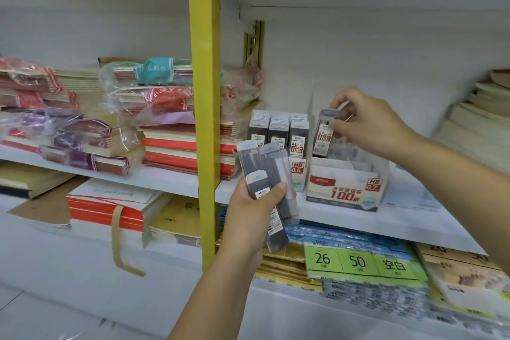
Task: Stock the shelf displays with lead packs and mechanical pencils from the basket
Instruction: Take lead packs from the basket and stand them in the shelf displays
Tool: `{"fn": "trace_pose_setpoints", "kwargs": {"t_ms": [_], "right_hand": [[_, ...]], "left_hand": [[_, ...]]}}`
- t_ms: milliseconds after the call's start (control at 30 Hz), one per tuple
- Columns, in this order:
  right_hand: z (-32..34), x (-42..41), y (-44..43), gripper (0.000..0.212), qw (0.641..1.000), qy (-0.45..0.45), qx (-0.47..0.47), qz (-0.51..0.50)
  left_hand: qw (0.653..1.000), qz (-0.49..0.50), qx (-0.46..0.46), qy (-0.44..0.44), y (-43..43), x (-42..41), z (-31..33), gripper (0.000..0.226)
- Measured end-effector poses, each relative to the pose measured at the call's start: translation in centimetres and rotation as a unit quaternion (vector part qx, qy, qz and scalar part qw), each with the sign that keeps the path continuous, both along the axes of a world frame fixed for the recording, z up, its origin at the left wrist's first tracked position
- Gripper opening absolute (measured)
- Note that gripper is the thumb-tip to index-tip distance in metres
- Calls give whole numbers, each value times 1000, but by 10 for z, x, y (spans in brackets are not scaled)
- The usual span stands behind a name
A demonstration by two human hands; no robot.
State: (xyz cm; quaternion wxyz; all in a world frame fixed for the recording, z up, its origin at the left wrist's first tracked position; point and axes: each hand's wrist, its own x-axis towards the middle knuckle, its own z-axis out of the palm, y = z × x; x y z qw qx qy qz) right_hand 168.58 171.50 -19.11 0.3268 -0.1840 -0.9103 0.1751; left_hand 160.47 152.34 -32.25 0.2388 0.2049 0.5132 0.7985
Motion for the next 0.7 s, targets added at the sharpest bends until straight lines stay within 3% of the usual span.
{"fn": "trace_pose_setpoints", "kwargs": {"t_ms": [167, 267, 400, 467, 533, 633, 700], "right_hand": [[-9, -6, 7, 12, 994, -49, 88, -31], [-13, -8, 9, 24, 981, -46, 175, -72], [-14, 0, -2, 30, 979, 12, 187, -79], [-15, 9, -15, 18, 985, 66, 154, -33], [-16, 18, -34, 10, 996, 63, 52, 46], [-25, 23, -57, 39, 984, -23, -108, 137], [-32, 22, -60, 30, 974, -33, -156, 162]], "left_hand": [[999, -34, -6, 15, 2, -3, -2, 27], [999, -43, -6, 28, 2, -4, -2, 29], [998, -49, -12, 32, 2, -3, -2, 28], [997, -57, -16, 42, 1, -1, -2, 27], [996, -60, -22, 60, 0, 1, -1, 28], [993, -75, -25, 84, -1, 6, 1, 29], [992, -89, -28, 86, -1, 10, 2, 31]]}}
